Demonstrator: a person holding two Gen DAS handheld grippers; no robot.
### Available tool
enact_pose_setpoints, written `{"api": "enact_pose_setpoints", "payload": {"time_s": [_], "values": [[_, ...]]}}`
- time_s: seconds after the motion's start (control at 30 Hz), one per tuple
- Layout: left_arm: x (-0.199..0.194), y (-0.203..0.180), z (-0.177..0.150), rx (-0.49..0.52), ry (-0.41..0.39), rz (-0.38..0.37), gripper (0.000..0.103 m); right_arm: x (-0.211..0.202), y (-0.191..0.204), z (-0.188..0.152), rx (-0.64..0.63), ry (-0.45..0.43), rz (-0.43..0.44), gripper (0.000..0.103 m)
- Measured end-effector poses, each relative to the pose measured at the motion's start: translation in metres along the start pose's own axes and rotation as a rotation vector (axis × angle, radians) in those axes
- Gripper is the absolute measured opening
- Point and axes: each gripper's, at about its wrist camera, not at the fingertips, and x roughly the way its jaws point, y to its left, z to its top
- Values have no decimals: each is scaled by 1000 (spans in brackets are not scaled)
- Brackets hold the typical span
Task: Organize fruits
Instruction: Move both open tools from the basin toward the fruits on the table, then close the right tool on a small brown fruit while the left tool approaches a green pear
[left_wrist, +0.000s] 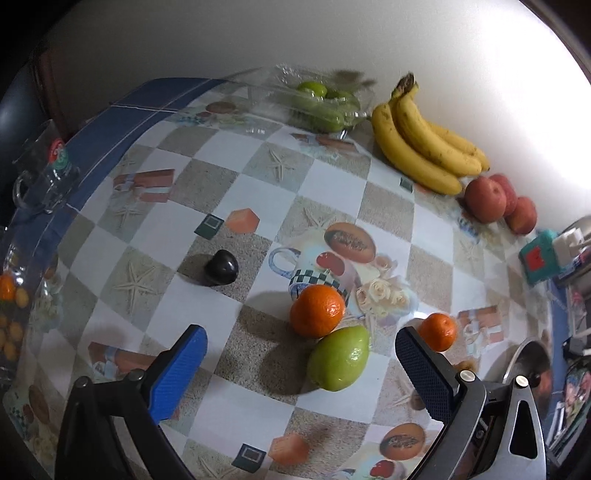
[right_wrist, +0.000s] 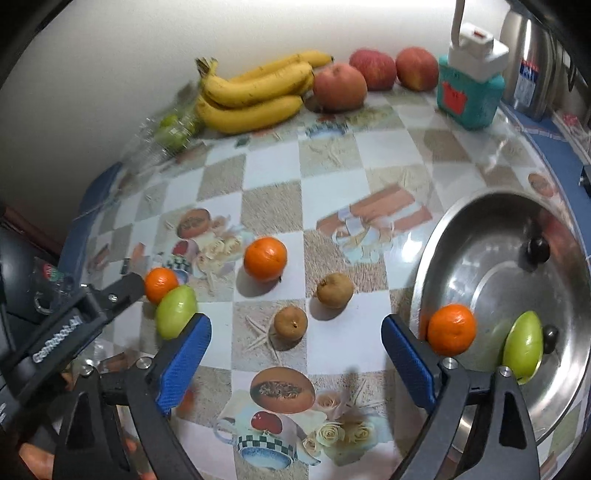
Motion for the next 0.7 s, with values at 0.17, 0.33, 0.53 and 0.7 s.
{"api": "enact_pose_setpoints", "payload": {"time_s": [0.17, 0.33, 0.53, 0.7], "values": [[10, -6, -2, 44, 20, -32, 103, 16, 1, -1, 16, 44, -18, 77], [15, -9, -1, 47, 20, -43, 103, 25, 6, -1, 13, 65, -10, 68], [23, -10, -3, 52, 51, -38, 101, 33, 8, -1, 6, 79, -16, 53], [28, -14, -5, 65, 77, -41, 85, 36, 9, -2, -5, 83, -20, 35]]}}
